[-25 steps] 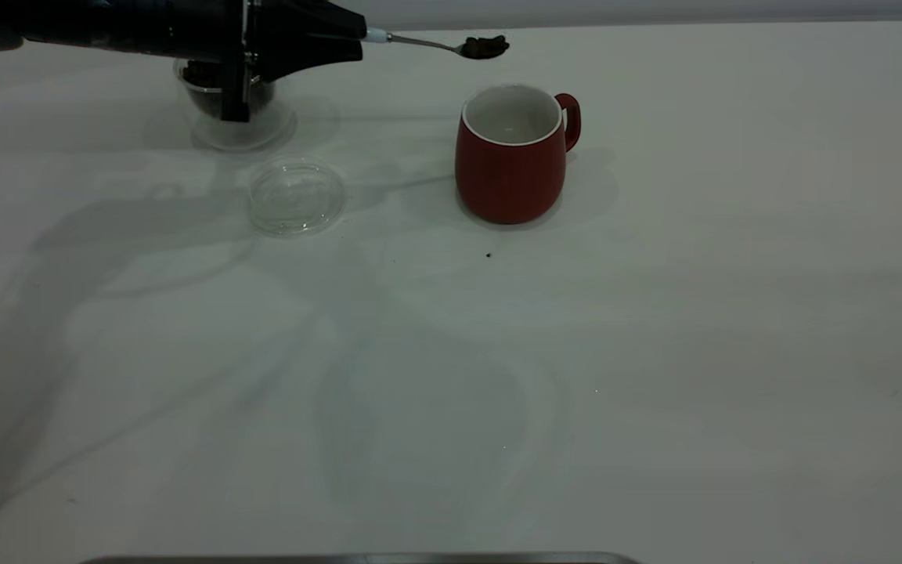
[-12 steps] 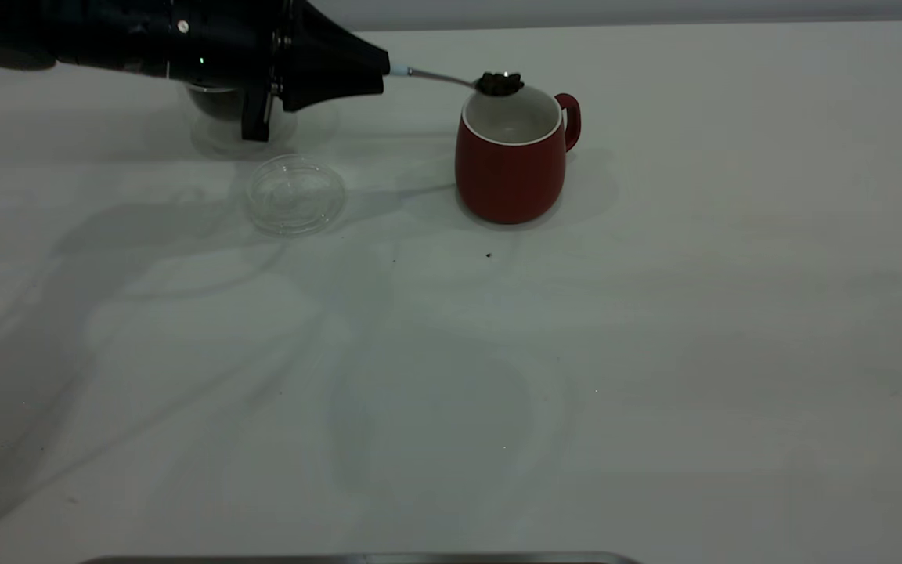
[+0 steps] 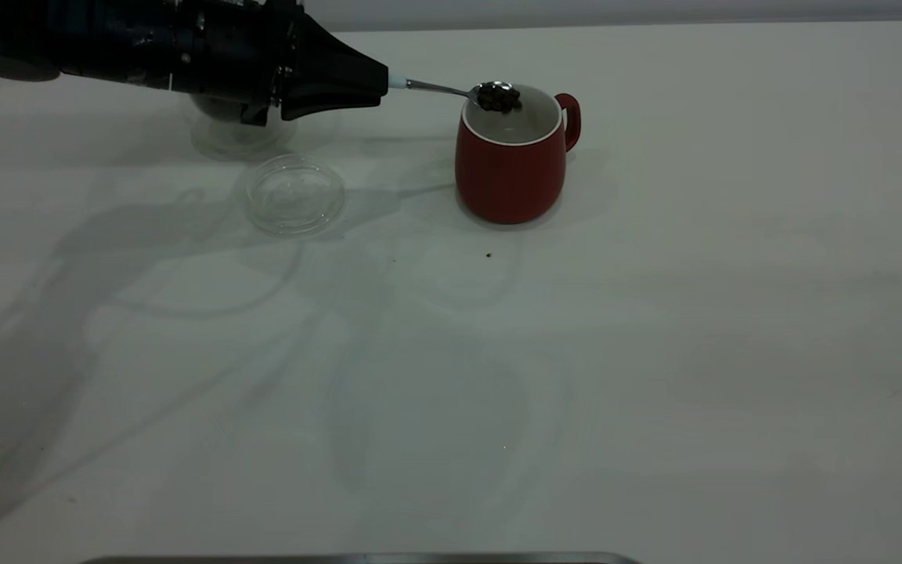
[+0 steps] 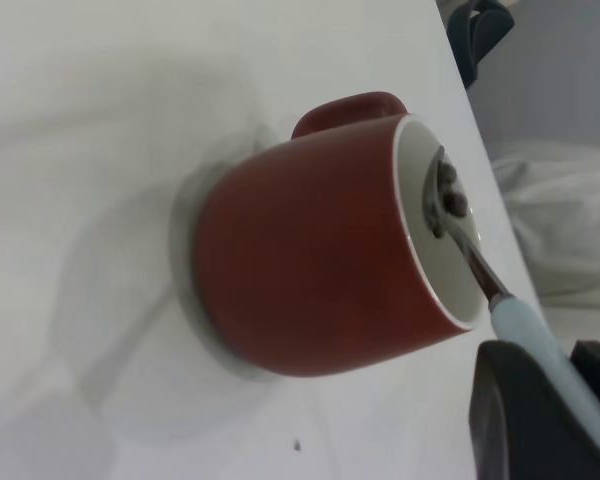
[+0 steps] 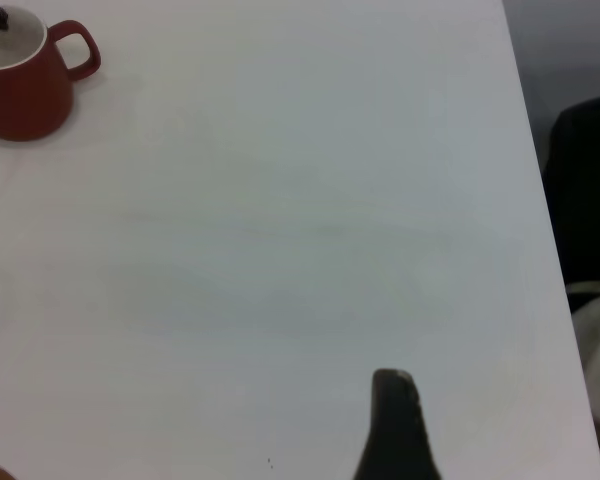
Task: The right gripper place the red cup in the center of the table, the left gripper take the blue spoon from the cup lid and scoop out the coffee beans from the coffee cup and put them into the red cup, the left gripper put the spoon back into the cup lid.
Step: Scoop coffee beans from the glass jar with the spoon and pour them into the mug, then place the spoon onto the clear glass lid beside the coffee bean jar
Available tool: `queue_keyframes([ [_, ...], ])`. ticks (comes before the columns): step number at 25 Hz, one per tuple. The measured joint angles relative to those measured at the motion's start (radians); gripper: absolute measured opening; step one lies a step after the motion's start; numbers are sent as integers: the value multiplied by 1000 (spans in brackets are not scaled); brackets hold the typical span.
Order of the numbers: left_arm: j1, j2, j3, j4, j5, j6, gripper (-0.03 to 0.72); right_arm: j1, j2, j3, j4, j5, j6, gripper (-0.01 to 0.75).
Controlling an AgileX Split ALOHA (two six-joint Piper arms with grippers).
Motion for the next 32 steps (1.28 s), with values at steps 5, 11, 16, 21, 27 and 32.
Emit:
queue_keyframes([
  [5, 0, 0, 0, -2, 0, 141, 118, 0, 0, 0, 0, 0, 0, 590],
  [11, 0, 0, 0, -10, 1, 176, 118, 0, 0, 0, 0, 0, -1, 590],
  [16, 13, 0, 0, -53, 75, 44, 118, 0, 0, 0, 0, 0, -1, 590],
  [21, 105, 0, 0, -14, 182, -215, 118, 0, 0, 0, 0, 0, 0, 590],
  [27, 245, -23, 0, 106, 204, -347, 118, 0, 0, 0, 0, 0, 0, 590],
  [32, 309, -48, 0, 240, 213, -425, 118, 0, 0, 0, 0, 0, -1, 590],
])
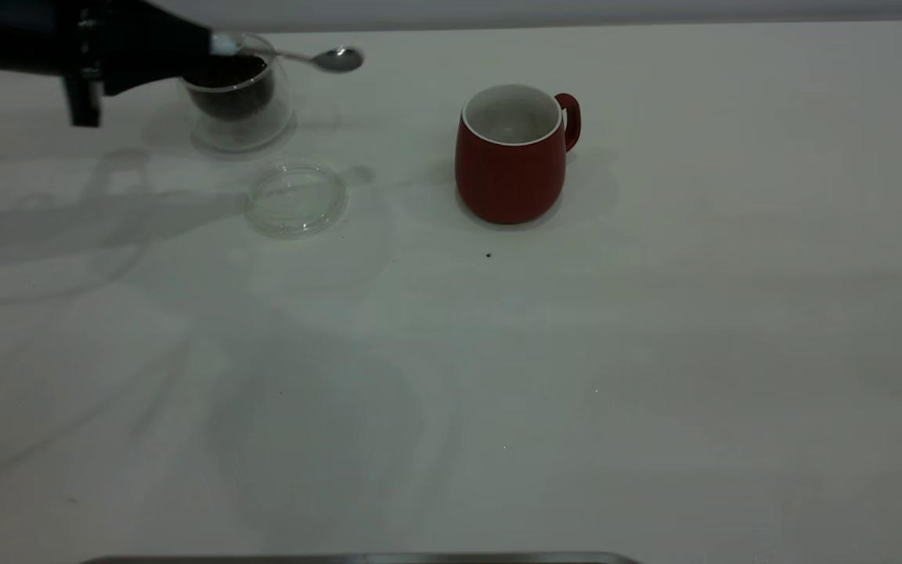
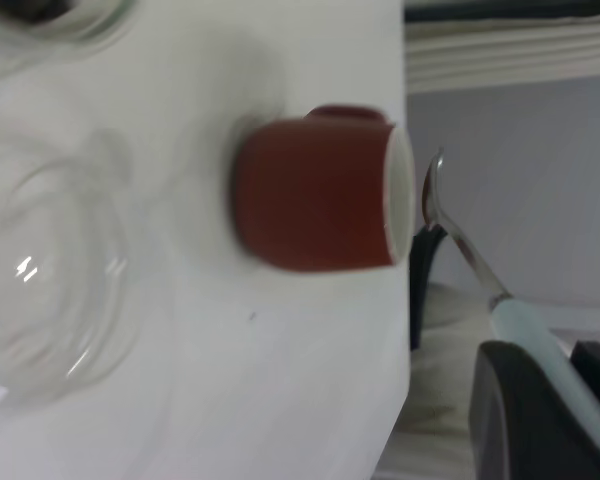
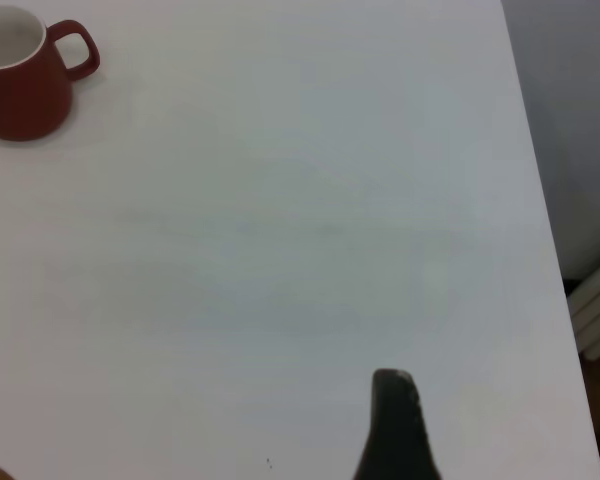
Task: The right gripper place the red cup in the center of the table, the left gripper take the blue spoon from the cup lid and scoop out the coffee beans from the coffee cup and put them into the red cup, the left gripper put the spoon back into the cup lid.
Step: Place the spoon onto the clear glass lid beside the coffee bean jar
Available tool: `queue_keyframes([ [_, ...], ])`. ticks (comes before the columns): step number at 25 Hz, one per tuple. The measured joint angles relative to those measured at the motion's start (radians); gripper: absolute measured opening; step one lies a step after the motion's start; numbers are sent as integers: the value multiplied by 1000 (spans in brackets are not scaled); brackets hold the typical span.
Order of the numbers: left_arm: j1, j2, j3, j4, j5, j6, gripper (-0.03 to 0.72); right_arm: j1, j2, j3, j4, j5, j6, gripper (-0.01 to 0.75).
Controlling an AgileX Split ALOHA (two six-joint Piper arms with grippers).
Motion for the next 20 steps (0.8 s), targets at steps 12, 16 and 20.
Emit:
queue_keyframes([
  [12, 23, 0, 0, 214, -210, -86, 118, 0, 0, 0, 0, 0, 1, 590],
  [16, 23, 19, 0, 192, -229, -72, 118, 0, 0, 0, 0, 0, 1, 590],
  [20, 23, 67, 0, 150, -237, -42, 118, 0, 0, 0, 0, 0, 1, 590],
])
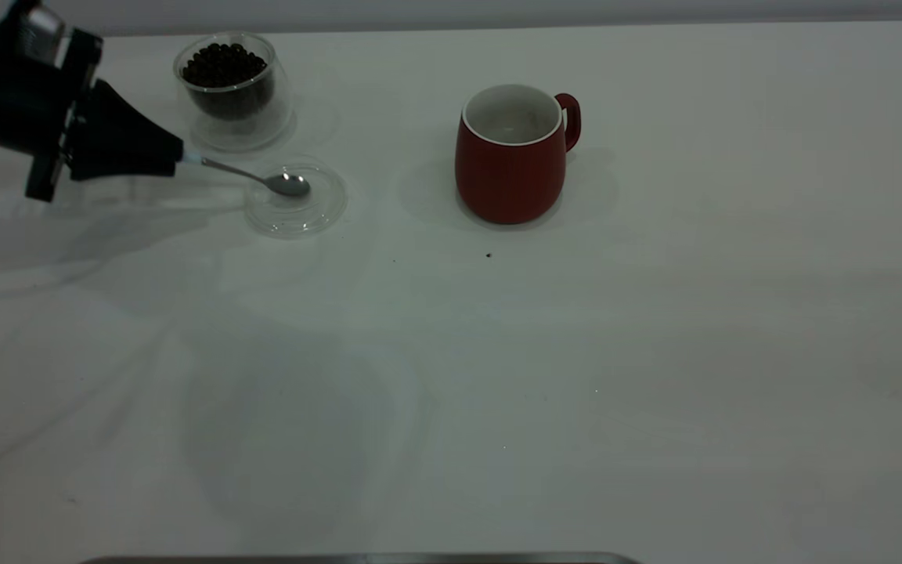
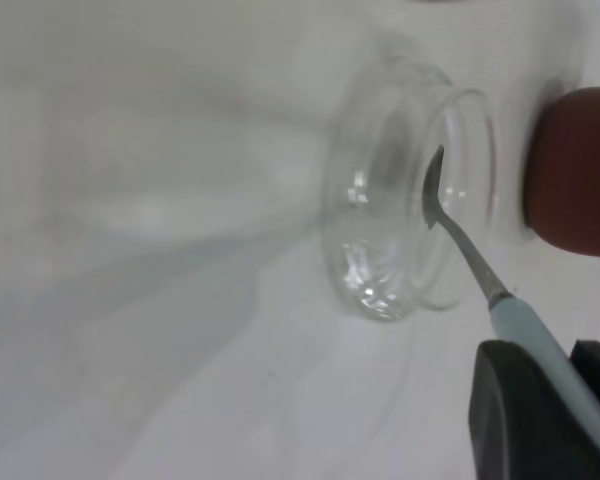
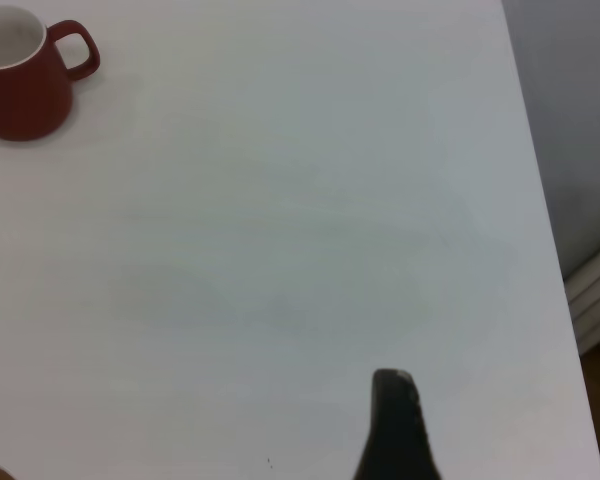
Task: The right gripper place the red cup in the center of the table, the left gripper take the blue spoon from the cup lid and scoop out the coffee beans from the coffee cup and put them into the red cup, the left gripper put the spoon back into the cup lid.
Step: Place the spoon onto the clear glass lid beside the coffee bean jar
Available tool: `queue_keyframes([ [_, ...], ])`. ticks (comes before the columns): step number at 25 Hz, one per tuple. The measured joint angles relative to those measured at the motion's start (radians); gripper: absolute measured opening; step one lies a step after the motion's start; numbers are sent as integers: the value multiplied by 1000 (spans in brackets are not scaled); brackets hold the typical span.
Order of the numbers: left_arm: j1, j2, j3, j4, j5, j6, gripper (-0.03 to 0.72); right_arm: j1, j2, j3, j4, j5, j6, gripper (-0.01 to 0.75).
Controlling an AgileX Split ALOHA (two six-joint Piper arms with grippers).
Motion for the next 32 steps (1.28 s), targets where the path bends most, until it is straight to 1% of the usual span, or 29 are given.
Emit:
queue_keyframes([
  [7, 0, 49, 0, -86, 22, 55, 118, 0, 0, 0, 0, 0, -1, 590],
  [16, 0, 76, 0, -113, 44, 57, 120, 0, 0, 0, 0, 0, -1, 590],
  [18, 0, 76, 0, -113, 44, 63, 141, 0, 0, 0, 0, 0, -1, 590],
  [19, 0, 76, 0, -113, 43, 69, 157, 0, 0, 0, 0, 0, -1, 590],
  [21, 0, 76, 0, -113, 43, 77, 228, 0, 0, 0, 0, 0, -1, 590],
  [24, 0, 76, 0, -113, 43, 81, 367, 0, 0, 0, 0, 0, -1, 590],
  [28, 0, 76, -1, -112, 34, 145, 543, 0, 0, 0, 0, 0, 0, 590],
  [30, 0, 76, -12, -98, 17, 189, 596, 0, 0, 0, 0, 0, -1, 590],
  [32, 0, 76, -35, -59, -12, 217, 618, 0, 0, 0, 0, 0, -1, 590],
])
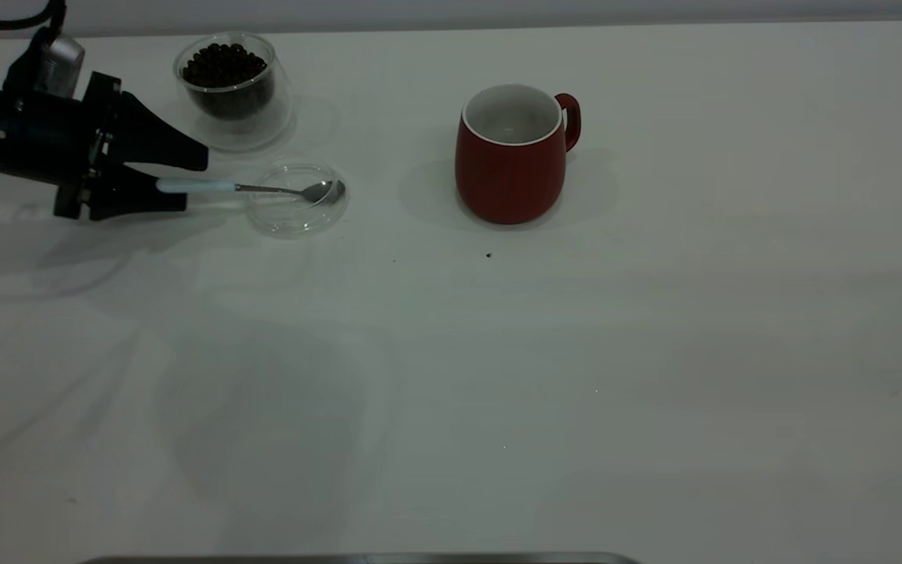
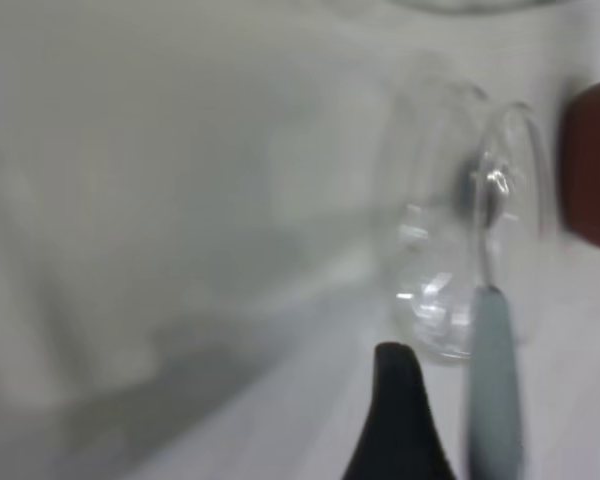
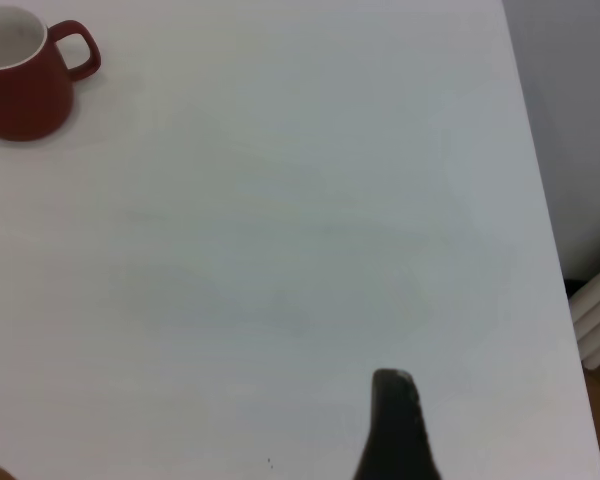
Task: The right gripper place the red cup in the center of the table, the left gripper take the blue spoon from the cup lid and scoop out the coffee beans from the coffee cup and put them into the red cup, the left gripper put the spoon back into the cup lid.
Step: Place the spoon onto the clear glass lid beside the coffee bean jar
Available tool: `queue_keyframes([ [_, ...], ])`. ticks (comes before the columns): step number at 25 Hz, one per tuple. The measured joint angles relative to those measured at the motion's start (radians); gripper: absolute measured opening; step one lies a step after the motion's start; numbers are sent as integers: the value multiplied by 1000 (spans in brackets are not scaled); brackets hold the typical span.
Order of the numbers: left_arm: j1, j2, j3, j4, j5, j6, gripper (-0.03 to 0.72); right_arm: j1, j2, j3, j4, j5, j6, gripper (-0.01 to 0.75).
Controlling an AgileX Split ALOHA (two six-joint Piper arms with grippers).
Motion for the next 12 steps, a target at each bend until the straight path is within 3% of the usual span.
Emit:
queue_keyframes([
  [6, 0, 0, -139, 199, -48, -6, 619, 0, 0, 0, 0, 0, 0, 590],
  [12, 0, -7, -379, 518, 115, -266, 606, 0, 0, 0, 0, 0, 0, 590],
])
